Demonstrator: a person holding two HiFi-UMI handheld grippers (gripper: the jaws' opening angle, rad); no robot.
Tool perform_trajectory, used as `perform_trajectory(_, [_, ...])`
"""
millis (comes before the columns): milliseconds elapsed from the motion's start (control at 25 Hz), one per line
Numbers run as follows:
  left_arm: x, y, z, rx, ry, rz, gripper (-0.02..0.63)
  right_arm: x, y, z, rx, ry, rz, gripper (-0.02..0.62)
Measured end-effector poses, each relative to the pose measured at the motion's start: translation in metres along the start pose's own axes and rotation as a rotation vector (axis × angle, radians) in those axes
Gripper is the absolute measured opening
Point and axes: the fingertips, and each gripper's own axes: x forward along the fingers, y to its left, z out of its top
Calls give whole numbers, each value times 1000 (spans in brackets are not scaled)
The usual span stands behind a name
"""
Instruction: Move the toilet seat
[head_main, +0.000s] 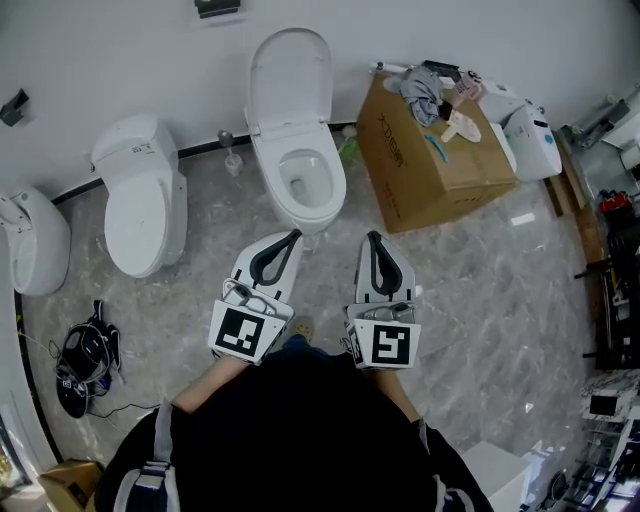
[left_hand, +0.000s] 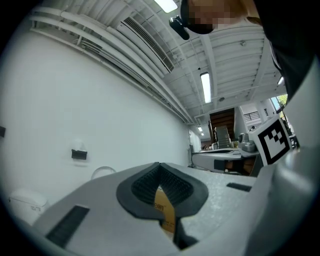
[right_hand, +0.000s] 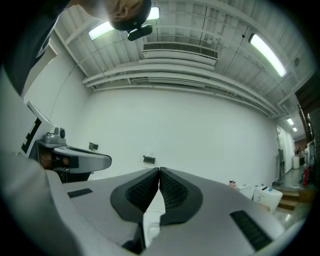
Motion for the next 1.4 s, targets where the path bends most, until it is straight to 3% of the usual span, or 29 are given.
perform_trajectory(400, [54,1,-7,10,8,68,6,36,-49,-24,25,2,47,25])
perform_trajectory(720, [58,1,-13,11,21,94,6,36,-54,-37,46,20,63,25])
perform_trajectory(1000, [63,10,-15,35,-20,93,7,36,-53,-46,34,35,68,25])
perform_trajectory(1400, [114,49,-31,17,27,131,7,98,-72,-57,0,48,92,25])
